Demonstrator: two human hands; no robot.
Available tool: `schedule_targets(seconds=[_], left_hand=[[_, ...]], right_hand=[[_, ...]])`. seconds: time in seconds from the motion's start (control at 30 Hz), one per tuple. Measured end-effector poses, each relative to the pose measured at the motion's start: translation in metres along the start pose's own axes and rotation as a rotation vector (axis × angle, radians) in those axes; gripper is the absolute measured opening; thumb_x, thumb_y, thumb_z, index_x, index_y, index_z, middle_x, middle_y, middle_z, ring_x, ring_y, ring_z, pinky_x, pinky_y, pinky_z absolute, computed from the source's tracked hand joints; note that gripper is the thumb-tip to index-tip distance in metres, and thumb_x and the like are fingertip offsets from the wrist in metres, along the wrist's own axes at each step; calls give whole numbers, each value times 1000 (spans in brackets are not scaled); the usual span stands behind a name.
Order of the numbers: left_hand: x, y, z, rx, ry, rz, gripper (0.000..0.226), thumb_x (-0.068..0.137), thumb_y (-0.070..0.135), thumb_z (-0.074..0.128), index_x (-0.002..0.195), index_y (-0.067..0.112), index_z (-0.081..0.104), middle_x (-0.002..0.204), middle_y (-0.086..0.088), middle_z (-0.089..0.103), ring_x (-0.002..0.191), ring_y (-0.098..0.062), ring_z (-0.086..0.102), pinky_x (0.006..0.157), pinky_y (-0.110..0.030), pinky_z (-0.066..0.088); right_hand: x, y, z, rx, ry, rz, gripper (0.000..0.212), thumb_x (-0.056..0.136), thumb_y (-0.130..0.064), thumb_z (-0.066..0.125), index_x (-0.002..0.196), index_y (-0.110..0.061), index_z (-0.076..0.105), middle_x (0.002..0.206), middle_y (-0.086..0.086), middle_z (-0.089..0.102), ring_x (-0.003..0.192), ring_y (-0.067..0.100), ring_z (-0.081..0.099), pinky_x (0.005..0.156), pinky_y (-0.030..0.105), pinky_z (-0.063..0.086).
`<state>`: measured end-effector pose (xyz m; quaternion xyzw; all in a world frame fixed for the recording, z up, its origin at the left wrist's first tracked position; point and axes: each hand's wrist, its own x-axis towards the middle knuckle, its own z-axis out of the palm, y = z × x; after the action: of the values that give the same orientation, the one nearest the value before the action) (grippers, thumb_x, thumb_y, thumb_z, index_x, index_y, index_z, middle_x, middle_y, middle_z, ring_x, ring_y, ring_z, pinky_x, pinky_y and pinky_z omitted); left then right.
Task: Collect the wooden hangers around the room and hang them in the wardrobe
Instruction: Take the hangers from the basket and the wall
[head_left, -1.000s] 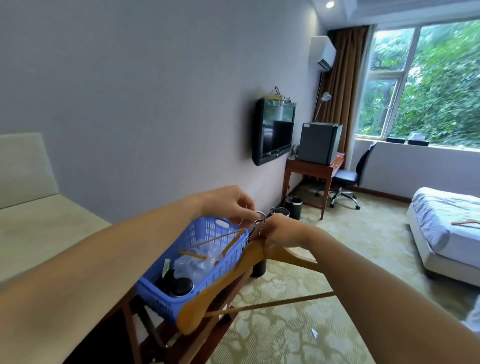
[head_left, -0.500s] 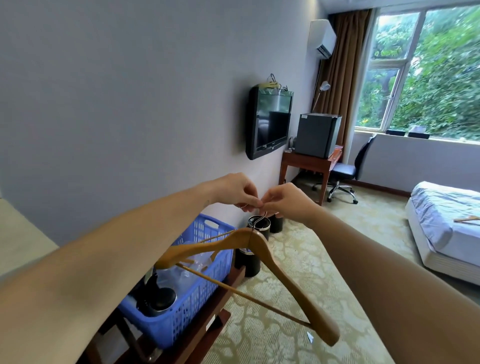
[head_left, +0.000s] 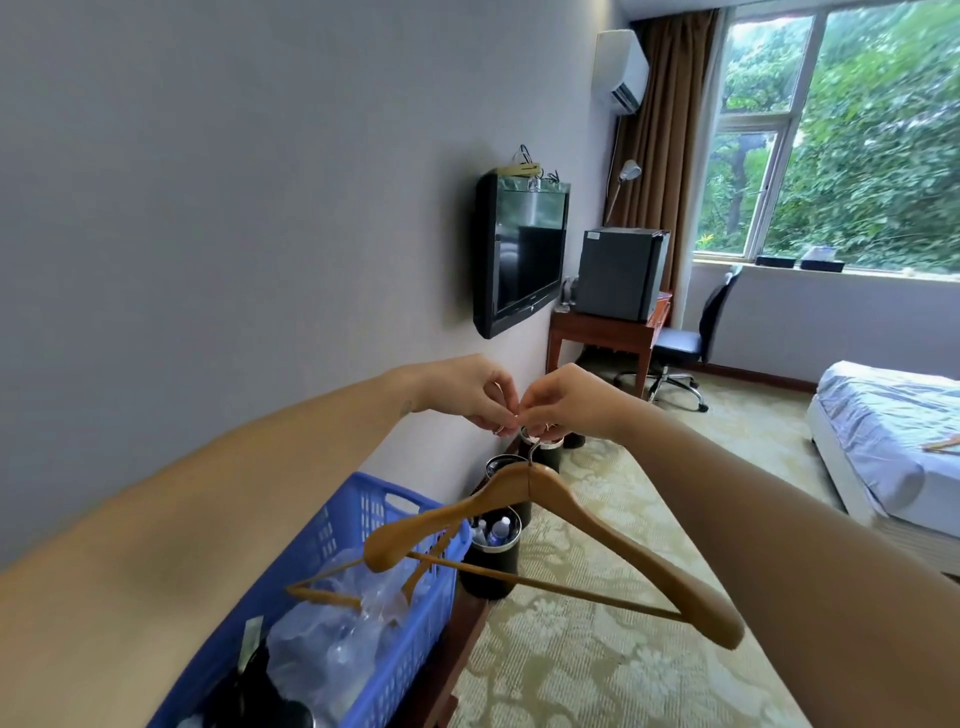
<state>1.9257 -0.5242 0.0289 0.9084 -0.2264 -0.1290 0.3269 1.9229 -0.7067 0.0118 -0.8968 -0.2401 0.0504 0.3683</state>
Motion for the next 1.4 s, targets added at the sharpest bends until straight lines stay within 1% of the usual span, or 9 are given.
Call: schedule_targets(seconds=[0.17,0.27,0.4,0.63,0.77,0.97,1.13,1.3,1.4], left_hand=[[54,-35,-9,202,-10,-34,30,90,15,65,119,11,60,116,-6,66,104,-17,63,90,-28,52],[84,-70,-10,475,-12,-154,38,93,8,51,131,12,53,132,-7,56,115,-20,55,96,-30,45],[119,-118,-5,591,34,-348,45,95,7,42,139,14,42,140,-9,48,124,-26,48,103,-39,41],[159,-178,8,732,-65,-628,30,95,12,43,124,8,47,115,-13,57,96,-28,57,70,-35,41],[176,-216,32,719,-186,-728,13,92,14,46,90,9,58,82,-5,57,77,-25,54,66,-36,41],[193,-275,85,625,-273,-774,38,91,18,43,127,19,53,122,-6,59,97,-24,58,75,-38,45],[216,-312,118,433,-307,-759,35,95,22,44,130,14,45,99,-7,56,74,-20,48,62,-33,38],[233,-338,134,362,-300,-724,37,94,28,46,129,14,45,119,-10,56,100,-27,58,84,-41,49],[243,-356,145,357,-281,-676,31,94,27,48,123,16,48,115,-11,58,94,-27,58,78,-40,48]], right_hand=[[48,36,-10,-91,36,9,8,91,-18,63,90,-13,69,86,10,68,81,24,67,82,33,57],[80,60,-17,-140,49,21,7,93,-20,60,88,-18,65,93,12,69,85,26,68,83,34,57],[128,92,-25,-162,36,15,7,93,-22,58,89,-19,64,93,9,68,83,24,67,76,29,55],[208,145,-30,-203,2,-16,9,93,-22,56,89,-19,63,84,6,66,72,19,62,60,24,47],[239,179,-20,-198,-32,-42,16,92,-29,59,89,-16,66,82,7,67,76,23,64,68,31,50],[273,222,3,-200,-35,-38,15,91,-26,59,87,-19,71,81,6,70,73,22,64,74,36,55],[292,254,26,-181,-24,-13,13,91,-25,59,84,-21,70,75,3,66,71,21,60,60,27,44],[303,284,46,-184,-47,9,14,92,-26,60,90,-17,71,83,4,67,75,19,60,62,25,41],[310,297,56,-183,-54,7,15,92,-26,60,91,-15,71,84,4,67,74,18,61,61,24,41]])
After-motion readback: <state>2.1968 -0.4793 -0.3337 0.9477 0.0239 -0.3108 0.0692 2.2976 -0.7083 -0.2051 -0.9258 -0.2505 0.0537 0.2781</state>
